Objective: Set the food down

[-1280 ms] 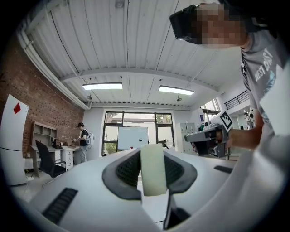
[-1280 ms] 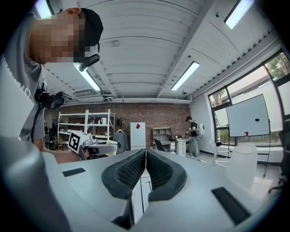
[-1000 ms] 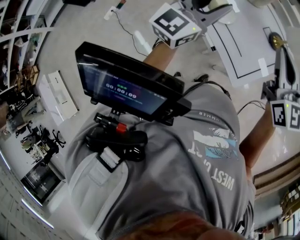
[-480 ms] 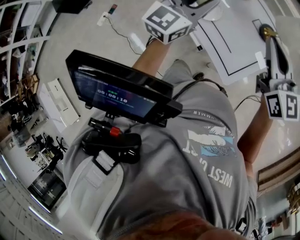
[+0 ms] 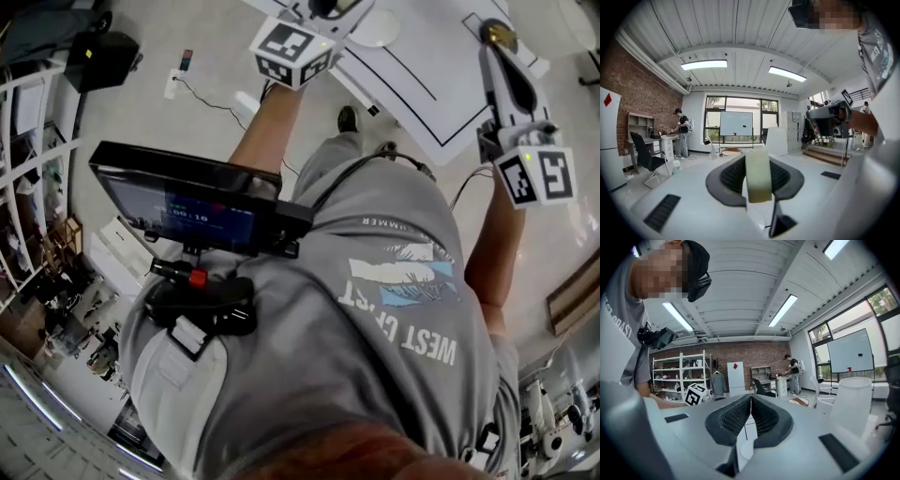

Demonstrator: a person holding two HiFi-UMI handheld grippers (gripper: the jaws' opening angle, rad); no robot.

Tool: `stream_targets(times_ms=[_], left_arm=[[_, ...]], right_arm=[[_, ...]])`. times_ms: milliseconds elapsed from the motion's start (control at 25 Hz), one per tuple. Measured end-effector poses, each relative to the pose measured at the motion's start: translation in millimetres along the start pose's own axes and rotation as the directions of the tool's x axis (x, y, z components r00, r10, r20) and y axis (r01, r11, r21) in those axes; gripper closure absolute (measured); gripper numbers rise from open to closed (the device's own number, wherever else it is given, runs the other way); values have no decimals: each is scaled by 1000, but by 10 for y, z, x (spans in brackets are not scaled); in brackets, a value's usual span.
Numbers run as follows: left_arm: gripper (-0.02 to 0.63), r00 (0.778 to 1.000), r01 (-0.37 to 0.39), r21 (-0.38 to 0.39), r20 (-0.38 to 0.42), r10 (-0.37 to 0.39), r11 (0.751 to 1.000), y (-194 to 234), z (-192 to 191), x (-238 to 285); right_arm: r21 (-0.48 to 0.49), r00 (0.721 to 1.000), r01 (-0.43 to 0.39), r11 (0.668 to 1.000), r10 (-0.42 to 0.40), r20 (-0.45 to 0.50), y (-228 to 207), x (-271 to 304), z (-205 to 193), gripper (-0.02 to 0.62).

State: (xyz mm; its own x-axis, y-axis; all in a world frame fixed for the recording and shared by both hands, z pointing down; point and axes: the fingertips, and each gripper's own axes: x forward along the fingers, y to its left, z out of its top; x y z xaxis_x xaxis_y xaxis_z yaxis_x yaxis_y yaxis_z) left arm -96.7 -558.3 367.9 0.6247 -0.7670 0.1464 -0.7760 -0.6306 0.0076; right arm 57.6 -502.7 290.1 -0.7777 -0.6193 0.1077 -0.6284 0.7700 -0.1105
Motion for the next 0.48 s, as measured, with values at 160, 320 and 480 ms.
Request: stream_targets(times_ms=[160, 320, 480], left_arm=[[506, 996, 26, 7, -81, -26, 1000, 306, -433, 274], [506, 986, 52, 21, -157, -48, 998, 276, -689, 456], [506, 969, 79, 30, -236, -69, 996, 326, -979, 626]], right_arm=[[29, 999, 34, 999, -34, -16, -131, 255, -192, 586], [43, 997, 65, 997, -63, -34, -171, 160, -220, 586], [53, 995, 88, 995, -86, -48, -211, 154, -237, 586]])
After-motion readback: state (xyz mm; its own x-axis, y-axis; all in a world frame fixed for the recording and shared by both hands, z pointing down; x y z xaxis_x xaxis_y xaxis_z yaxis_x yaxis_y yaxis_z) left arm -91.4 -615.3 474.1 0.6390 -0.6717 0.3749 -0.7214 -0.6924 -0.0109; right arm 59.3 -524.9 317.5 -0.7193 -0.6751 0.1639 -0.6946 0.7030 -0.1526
